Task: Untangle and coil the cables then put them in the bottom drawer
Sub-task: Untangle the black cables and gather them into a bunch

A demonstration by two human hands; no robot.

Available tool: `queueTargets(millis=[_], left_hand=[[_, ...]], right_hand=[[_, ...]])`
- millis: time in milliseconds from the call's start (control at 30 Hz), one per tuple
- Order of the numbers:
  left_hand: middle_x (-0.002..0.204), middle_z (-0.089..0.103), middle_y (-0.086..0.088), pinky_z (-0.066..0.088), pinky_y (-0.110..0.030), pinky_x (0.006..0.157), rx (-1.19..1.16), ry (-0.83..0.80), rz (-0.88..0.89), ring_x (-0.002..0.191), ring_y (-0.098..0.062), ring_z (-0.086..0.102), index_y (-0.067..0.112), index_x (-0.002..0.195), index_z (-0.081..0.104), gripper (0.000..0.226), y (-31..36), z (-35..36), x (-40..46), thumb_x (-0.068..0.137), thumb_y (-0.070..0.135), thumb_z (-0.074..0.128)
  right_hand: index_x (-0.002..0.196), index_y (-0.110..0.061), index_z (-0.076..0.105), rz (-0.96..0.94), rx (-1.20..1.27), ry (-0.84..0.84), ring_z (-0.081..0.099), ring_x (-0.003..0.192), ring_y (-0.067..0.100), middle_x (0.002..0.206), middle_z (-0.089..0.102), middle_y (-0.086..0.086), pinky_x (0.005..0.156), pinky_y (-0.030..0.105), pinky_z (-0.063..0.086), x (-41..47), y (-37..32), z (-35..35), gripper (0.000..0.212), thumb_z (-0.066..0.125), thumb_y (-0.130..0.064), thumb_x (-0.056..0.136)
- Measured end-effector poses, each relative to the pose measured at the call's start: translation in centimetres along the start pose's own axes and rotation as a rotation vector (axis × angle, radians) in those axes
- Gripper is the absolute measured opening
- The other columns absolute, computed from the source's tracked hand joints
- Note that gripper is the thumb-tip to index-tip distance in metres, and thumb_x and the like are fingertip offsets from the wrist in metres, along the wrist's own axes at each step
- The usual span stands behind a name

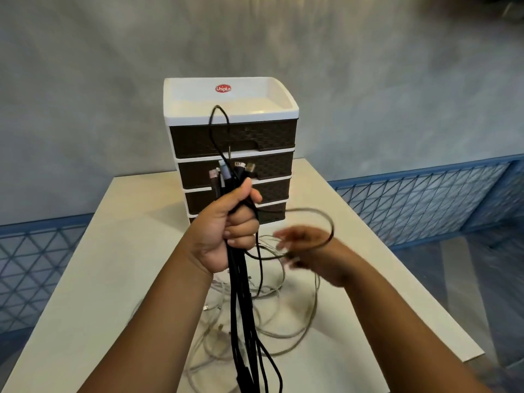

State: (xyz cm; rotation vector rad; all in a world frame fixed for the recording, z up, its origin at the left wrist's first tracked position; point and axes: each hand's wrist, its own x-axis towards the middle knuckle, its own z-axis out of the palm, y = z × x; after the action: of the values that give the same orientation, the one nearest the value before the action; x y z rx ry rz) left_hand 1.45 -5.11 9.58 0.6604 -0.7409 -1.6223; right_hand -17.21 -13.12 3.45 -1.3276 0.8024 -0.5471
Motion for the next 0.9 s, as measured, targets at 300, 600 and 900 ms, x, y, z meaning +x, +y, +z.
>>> queueTargets(millis=[300, 600, 900], left_hand=[[0.036, 0.028, 0.011, 0.013, -0.013, 0.033, -0.032, 0.018, 0.057, 0.034, -0.003, 0.012, 0.018, 0.077, 0.068, 0.035, 0.3, 0.5, -0.9, 0.094, 0.040, 0.047], [0.048, 0.011, 0.009, 0.011, -0.014, 0.035, 0.163, 0.107, 0.171, 0.037, -0.002, 0.012, 0.017, 0.106, 0.071, 0.034, 0.2, 3.8, -4.0, 0.090, 0.040, 0.052], [0.043, 0.022, 0.010, 0.015, -0.015, 0.033, 0.309, 0.223, 0.143, 0.034, -0.001, 0.019, 0.015, 0.086, 0.065, 0.027, -3.5, 10.1, -7.5, 0.097, 0.035, 0.051]], right_hand=[[0.103, 0.001, 0.069, -0.127, -0.226, -0.191, 0.062, 0.081, 0.022, 0.090, 0.066, 0.019, 0.074, 0.033, 0.051, -1.7, 2.5, 3.0, 0.015, 0.063, -0.010, 0.093], [0.107, 0.012, 0.052, -0.195, -0.054, -0.123, 0.059, 0.070, 0.021, 0.087, 0.063, 0.016, 0.064, 0.028, 0.049, -7.2, 2.0, -1.6, 0.021, 0.043, -0.005, 0.102], [0.115, -0.010, 0.062, -0.183, -0.231, -0.197, 0.054, 0.064, 0.018, 0.093, 0.070, 0.011, 0.058, 0.028, 0.042, -14.3, 2.3, -3.0, 0.018, 0.052, -0.014, 0.099]])
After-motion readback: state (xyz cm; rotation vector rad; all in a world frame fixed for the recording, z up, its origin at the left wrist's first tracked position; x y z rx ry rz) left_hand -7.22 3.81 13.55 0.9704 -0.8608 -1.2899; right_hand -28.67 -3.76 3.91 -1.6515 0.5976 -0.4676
